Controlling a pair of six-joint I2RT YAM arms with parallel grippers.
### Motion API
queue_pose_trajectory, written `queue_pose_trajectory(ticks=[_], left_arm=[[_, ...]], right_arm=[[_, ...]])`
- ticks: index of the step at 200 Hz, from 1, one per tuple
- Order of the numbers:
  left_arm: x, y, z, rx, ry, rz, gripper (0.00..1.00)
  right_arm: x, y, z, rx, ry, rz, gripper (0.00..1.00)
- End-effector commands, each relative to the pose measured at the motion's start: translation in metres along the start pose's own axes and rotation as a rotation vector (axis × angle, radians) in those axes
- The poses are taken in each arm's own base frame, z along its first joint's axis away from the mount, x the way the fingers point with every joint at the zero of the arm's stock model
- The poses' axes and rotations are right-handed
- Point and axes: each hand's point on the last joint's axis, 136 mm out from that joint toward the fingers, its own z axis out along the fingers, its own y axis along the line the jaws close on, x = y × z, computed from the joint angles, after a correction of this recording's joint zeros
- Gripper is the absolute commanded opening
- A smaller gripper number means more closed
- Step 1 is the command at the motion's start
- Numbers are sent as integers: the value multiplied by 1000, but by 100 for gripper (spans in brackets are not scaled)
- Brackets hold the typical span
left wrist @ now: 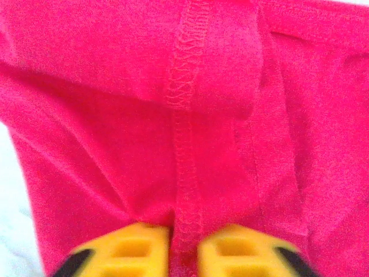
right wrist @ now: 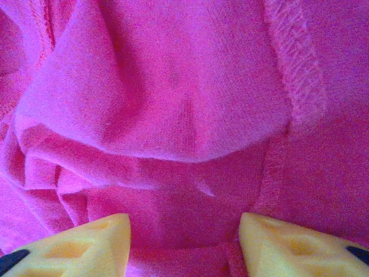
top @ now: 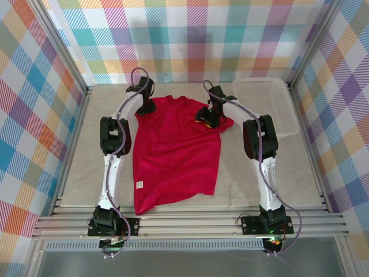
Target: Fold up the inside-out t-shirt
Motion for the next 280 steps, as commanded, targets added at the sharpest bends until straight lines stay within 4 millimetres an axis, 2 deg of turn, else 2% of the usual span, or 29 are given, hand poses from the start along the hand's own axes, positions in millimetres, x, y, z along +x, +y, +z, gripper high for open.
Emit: queue_pose_trajectory(ticks=[1,19,40,66,94,122,154,169,182,195,206,213,228,241,259,280], left_arm=[[-5,5,-21,-37,-14,18,0],[-21,11,-51,-49,-67,24,0],[-34,29,-80,-73,-105,6,0],[-35,62,-94,-99,-121,-47,0],[-16,106,-92,-149,-92,-132,0],[16,157,-79,-198,-36,-251,0],[46,183,-72,-197,8,-333,2],[57,200,-78,-272,26,-341,4],[67,217,-87,-339,38,-359,10],[72,233,-101,-395,15,-378,15],[72,244,-118,-448,-30,-386,25],[70,249,-130,-465,-64,-392,28],[58,243,-152,-431,-141,-370,29],[42,217,-167,-368,-202,-294,32],[29,162,-171,-247,-203,-145,40],[29,90,-151,-112,-131,-20,43]], right_arm=[[44,-50,32,138,145,70,43],[51,-64,28,182,140,84,41],[55,-76,21,213,136,102,41],[56,-89,16,256,142,110,41],[54,-99,9,285,124,123,41],[48,-103,2,307,105,126,41],[43,-109,-3,328,95,142,40],[40,-111,-6,331,87,149,40],[39,-110,-7,332,82,149,40],[37,-109,-8,331,78,145,39],[35,-106,-10,324,75,143,39],[33,-103,-12,315,71,137,39],[29,-88,-19,281,62,114,39],[25,-72,-29,261,44,80,41],[18,-46,-46,229,14,30,42],[11,-20,-60,196,-19,-27,45]])
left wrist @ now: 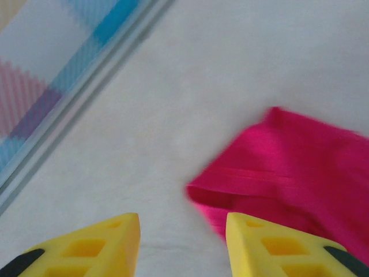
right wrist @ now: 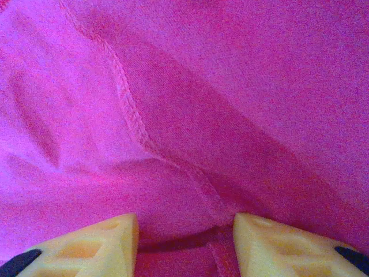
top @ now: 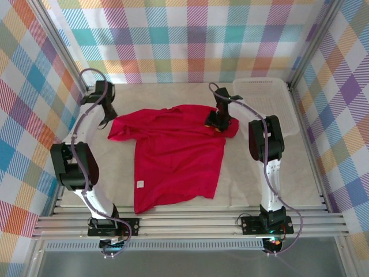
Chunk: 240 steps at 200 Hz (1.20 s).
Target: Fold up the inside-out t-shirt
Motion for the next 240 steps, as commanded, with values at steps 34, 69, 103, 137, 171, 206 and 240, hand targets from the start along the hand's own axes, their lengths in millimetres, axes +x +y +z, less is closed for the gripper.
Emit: queue_pose_trajectory(ticks=[34,69,103,137,171,206,240], left_arm=[[58,-157,26,325,216,222,49],[61,-170,63,266,245,233,59],[64,-186,90,266,245,267,63],[78,-195,127,223,292,304,61],[85,-209,151,237,312,309,57],[88,-214,166,278,361,259,18],[54,-213,171,336,330,90,22]], right_arm=[[-3,46,-30,-80,-13,-101,47],[-13,72,-10,-126,-22,-160,49],[-29,90,17,-121,-45,-223,57],[-30,92,49,-122,4,-205,57],[-27,90,72,-138,31,-175,55],[-32,93,79,-158,17,-150,22],[-61,91,69,-172,-66,-90,13]])
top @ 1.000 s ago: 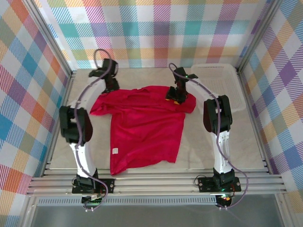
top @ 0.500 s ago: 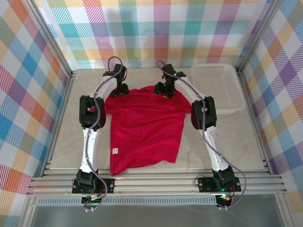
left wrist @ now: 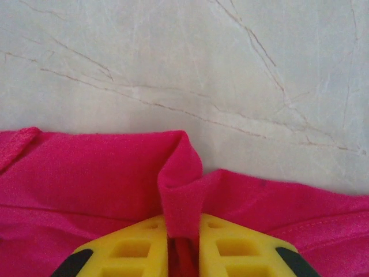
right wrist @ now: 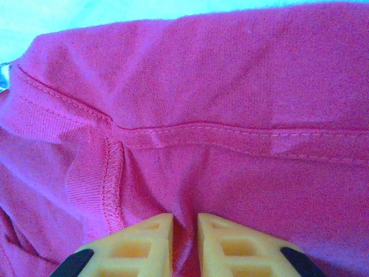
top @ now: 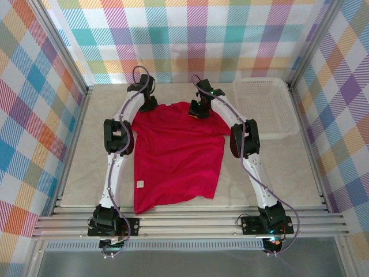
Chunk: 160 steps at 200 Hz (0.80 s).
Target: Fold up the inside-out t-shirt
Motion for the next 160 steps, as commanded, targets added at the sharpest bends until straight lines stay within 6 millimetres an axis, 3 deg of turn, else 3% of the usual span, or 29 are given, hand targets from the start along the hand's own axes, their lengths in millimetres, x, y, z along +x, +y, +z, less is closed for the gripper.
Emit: queue_pose_trajectory(ticks=[1,60,74,87,115,137,160], left_arm=[[16,21,31,23,98,-127,23],[-35,1,52,361,52,-446,36],[-48,5,43,384,21,-455,40],[-61,9,24,387,-16,-436,46],[-79,7,-40,391,-68,-355,50],[-56,-6,-82,360,-33,-249,51],[6,-26,-106,333,50,-148,50]], right_arm=[[-7,-19,13,32,-16,70,13],[-66,-70,2,-39,-126,349,22],[-83,-63,-4,-115,-149,350,23],[-100,-44,-20,-199,-177,316,27],[-115,1,-74,-316,-221,222,40],[-98,29,-110,-332,-204,133,48],[-57,43,-124,-275,-121,47,51]])
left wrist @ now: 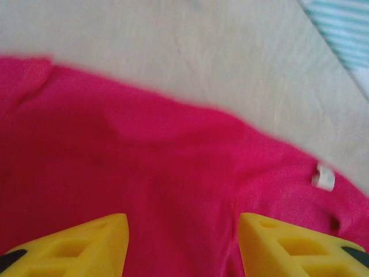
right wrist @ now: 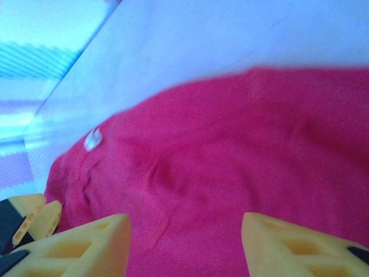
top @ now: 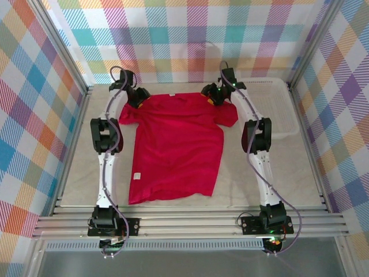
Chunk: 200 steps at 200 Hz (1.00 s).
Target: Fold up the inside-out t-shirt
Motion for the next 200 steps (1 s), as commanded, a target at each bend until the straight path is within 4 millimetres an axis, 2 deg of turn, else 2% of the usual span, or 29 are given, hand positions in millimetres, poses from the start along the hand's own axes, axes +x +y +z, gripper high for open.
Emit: queue_pose_trajectory(ticks=[1,15,40,60,72,91,111,131,144,158,173,187,200], left_arm=[[52,-38,-61,2,39,156,50],[94,-38,-73,-19,65,199,50],[156,-30,-85,3,82,181,50],[197,-7,-79,-13,130,135,50],[213,11,-76,-44,157,105,49],[230,34,-78,-78,171,80,48],[241,54,-81,-120,175,76,48],[251,78,-82,-197,183,78,48],[258,97,-83,-258,184,78,47],[265,119,-89,-324,182,68,47],[273,133,-94,-354,193,54,47],[276,139,-100,-367,191,51,47],[276,138,-103,-363,189,53,47]], right_arm=[[42,70,-52,-65,56,-183,52],[75,66,-56,-4,122,-244,52],[135,36,-67,156,215,-313,54],[171,12,-79,214,247,-310,55],[192,-3,-87,230,269,-281,55],[227,-21,-96,236,311,-250,56],[267,-40,-98,248,361,-231,56],[306,-71,-96,292,421,-181,55],[326,-96,-102,363,441,-155,55],[343,-117,-114,422,450,-134,55],[357,-133,-132,473,456,-116,54],[368,-138,-147,488,458,-101,55],[376,-132,-156,463,455,-98,55]])
